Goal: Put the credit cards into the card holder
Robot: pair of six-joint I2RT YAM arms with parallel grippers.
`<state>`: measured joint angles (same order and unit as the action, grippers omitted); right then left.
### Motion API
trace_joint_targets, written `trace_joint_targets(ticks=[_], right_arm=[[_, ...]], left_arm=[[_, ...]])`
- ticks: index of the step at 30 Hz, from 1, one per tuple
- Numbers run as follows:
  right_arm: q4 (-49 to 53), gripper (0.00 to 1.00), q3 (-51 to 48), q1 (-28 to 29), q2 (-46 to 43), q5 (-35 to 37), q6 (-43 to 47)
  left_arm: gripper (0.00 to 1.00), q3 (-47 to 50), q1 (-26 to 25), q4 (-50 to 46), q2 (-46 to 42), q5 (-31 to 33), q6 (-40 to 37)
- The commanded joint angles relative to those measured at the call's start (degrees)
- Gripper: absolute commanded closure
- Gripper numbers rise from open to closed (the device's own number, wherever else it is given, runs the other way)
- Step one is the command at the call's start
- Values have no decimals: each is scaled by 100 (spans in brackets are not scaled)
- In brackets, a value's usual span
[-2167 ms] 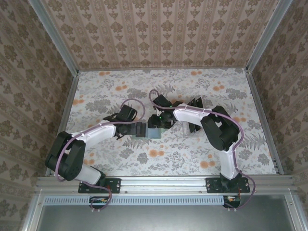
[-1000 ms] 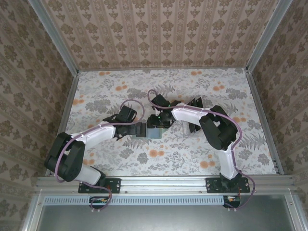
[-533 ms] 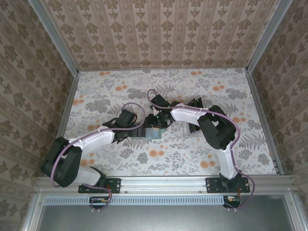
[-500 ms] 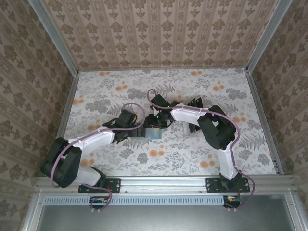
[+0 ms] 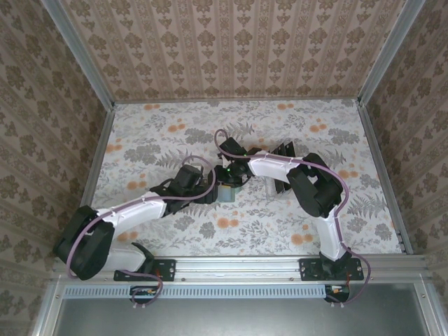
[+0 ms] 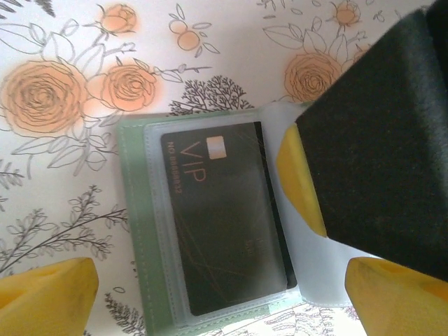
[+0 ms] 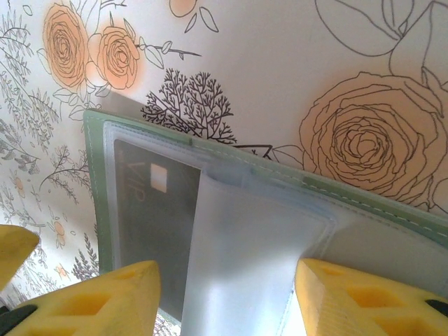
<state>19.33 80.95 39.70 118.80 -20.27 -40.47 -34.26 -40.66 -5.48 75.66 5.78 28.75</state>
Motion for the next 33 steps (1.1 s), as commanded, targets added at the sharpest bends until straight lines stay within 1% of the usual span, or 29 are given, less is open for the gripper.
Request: trace_joint_targets(ticks=[1, 10, 19, 24, 33], right_arm=[[57, 44, 5, 45, 137, -135, -66], [75, 44, -4, 37, 108, -117, -66], [96, 44, -12, 29, 51, -111, -59], [100, 43, -85, -61, -137, -75, -74], [90, 43, -315, -268, -686, 60, -109]], left_arm=[[0, -141, -72, 142, 170, -47, 43], [0, -330, -201, 247, 520, 87, -23], [0, -298, -248, 262, 923, 337, -68], [0, -164, -244, 204, 933, 524, 8], [0, 0, -249, 240, 683, 601, 89]])
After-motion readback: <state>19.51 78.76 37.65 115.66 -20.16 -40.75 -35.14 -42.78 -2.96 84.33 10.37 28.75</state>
